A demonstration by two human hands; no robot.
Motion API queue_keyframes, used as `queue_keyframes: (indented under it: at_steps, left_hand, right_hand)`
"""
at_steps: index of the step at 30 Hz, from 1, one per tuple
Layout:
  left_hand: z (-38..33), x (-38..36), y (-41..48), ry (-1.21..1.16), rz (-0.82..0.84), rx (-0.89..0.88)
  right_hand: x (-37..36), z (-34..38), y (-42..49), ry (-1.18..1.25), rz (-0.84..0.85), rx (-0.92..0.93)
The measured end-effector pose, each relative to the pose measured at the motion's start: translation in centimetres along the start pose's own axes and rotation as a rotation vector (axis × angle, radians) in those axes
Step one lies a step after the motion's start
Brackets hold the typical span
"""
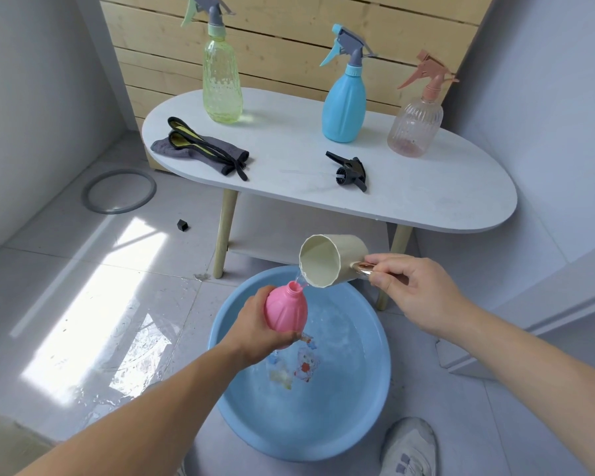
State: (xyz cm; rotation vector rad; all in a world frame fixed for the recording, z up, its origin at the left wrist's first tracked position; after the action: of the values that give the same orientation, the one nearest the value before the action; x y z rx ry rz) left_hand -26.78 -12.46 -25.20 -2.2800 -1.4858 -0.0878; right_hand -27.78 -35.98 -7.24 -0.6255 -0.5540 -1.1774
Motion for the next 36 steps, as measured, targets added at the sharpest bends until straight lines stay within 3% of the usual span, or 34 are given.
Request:
queue_keyframes:
  at_steps: [36]
  left_hand:
    - [0.4,-0.4,0.3,0.046,0.023,0.022]
  right_hand:
    - [-0.2,1.2,0.1,-0.249,0.029,0.101]
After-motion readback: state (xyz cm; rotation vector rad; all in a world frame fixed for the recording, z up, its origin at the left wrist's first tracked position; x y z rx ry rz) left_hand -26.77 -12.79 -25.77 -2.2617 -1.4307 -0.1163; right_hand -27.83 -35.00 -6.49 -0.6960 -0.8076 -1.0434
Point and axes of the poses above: each hand's wrist, its own y-axis towards the middle knuckle, its own x-axis out of the back of the hand, z = x × y, the point moved 8 cm from there along y, towards the middle knuckle, and after that the axes turned 10 degrees about z, right-handed, at the moved point
